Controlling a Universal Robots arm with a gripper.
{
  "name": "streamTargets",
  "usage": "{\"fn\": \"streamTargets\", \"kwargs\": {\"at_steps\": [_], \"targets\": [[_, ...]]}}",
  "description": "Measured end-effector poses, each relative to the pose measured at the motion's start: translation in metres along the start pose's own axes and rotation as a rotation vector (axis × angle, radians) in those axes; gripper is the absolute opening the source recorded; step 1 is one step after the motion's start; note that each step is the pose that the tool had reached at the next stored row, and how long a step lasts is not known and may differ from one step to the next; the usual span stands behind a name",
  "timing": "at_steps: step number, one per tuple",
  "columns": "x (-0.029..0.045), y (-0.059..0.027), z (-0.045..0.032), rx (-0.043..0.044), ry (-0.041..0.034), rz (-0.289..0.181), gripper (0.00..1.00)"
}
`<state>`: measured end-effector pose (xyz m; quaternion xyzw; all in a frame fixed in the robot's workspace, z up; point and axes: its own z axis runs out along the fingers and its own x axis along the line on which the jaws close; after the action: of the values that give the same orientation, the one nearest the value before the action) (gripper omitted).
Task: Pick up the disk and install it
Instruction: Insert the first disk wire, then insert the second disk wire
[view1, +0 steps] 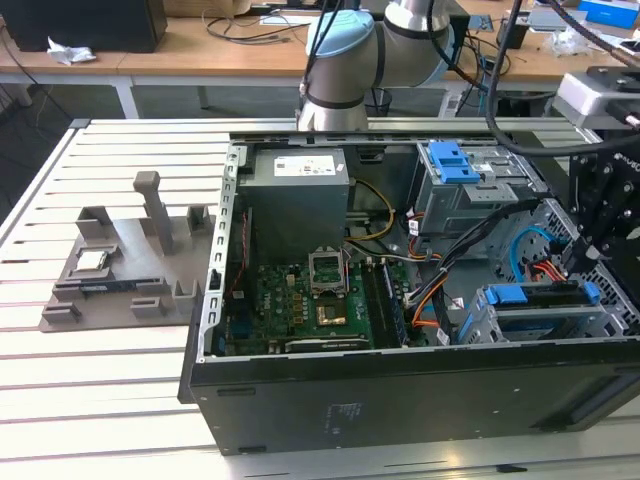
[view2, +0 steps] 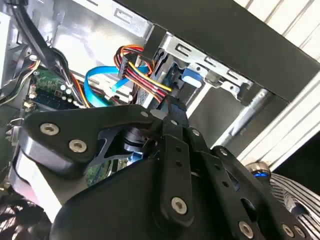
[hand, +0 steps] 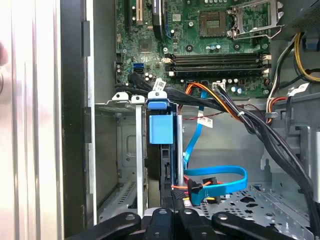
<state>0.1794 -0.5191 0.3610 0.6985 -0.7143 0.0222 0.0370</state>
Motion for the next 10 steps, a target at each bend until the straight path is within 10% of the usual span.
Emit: {"fn": "streamTargets", "kwargs": {"at_steps": [5, 10], "targets": [[0.0009, 0.0009, -0.0413, 0.0001, 0.0040, 0.000, 0.11], [0.0010, 0.0009, -0.0423, 0.0001, 0.0039, 0.000, 0.11]]}}
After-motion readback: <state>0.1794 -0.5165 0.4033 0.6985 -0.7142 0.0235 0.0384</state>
